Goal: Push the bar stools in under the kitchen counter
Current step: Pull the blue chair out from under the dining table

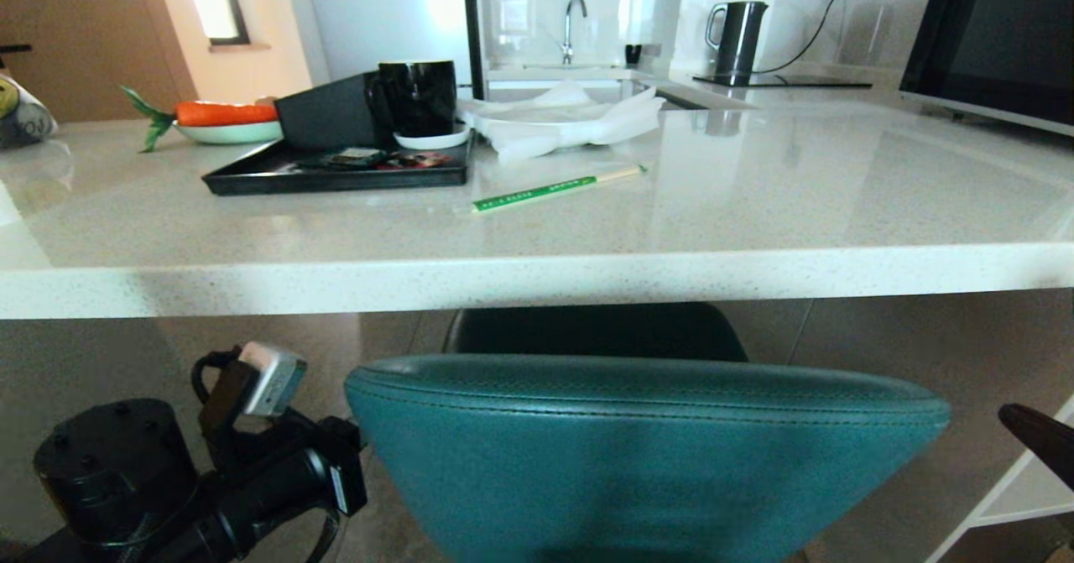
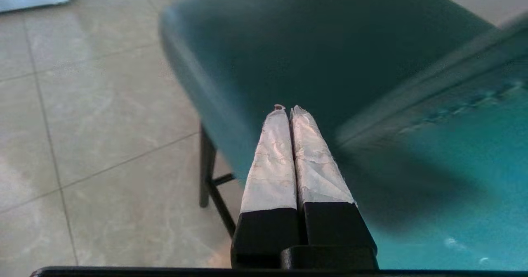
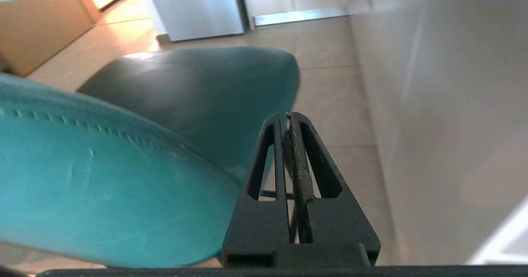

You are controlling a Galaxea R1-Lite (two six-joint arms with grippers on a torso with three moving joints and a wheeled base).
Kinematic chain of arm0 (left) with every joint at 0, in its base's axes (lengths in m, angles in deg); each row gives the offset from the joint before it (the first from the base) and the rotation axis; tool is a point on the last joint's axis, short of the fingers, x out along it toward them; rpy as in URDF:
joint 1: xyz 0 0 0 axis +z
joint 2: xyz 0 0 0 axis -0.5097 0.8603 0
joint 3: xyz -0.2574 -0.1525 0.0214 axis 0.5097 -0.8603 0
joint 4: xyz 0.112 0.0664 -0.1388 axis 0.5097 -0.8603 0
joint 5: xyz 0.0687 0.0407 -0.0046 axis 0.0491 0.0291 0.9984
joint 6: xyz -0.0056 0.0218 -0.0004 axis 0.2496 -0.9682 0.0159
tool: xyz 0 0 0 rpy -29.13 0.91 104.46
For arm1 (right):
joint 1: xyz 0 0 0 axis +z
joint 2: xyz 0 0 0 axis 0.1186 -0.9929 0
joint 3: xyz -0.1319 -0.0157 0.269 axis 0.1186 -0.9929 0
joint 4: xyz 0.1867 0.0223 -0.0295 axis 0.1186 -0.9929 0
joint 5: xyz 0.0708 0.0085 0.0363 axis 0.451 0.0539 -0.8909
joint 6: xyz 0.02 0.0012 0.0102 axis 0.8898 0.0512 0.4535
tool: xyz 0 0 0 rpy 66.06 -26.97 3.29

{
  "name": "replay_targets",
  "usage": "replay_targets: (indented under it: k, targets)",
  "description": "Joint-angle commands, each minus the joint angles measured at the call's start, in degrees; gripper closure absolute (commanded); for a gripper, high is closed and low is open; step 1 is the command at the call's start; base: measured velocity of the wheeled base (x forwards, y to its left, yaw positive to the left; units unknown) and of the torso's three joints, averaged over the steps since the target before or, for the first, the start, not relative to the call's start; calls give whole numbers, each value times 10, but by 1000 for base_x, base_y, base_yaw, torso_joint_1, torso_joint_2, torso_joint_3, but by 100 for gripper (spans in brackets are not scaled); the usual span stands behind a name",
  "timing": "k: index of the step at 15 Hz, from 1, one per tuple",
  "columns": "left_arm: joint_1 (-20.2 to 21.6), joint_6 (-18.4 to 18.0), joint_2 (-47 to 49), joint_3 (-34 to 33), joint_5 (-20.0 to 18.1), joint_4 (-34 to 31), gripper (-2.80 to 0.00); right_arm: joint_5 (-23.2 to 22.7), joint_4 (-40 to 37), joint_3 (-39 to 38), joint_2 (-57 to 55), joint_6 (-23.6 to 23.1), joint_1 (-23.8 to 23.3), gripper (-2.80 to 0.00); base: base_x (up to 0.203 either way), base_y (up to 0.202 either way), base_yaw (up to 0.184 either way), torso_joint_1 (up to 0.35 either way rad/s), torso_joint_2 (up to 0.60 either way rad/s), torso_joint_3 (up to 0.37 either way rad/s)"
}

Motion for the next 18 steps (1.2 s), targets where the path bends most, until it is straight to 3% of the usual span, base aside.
replay_targets:
  k: [1, 5, 12, 14, 18]
  targets:
    - [-24, -1, 7, 12, 14, 5, 0, -3, 21, 1, -40, 1, 8, 0, 0, 0, 0, 0, 0, 0]
    - [-45, 0, -6, 18, 32, 5, 0, -3, 95, 1, -101, 1, 49, 0, 0, 0, 0, 0, 0, 0]
    - [-71, 0, -9, 9, 37, 5, 0, -2, 119, -12, -130, 23, 149, 0, 0, 0, 0, 0, 0, 0]
    - [-81, 0, -8, 9, 50, 5, 0, -3, 140, -25, -163, 29, 148, 0, 0, 0, 0, 0, 0, 0]
    - [-80, 0, -9, 7, 59, 5, 0, 3, 259, -69, -259, 19, 134, 0, 0, 0, 0, 0, 0, 0]
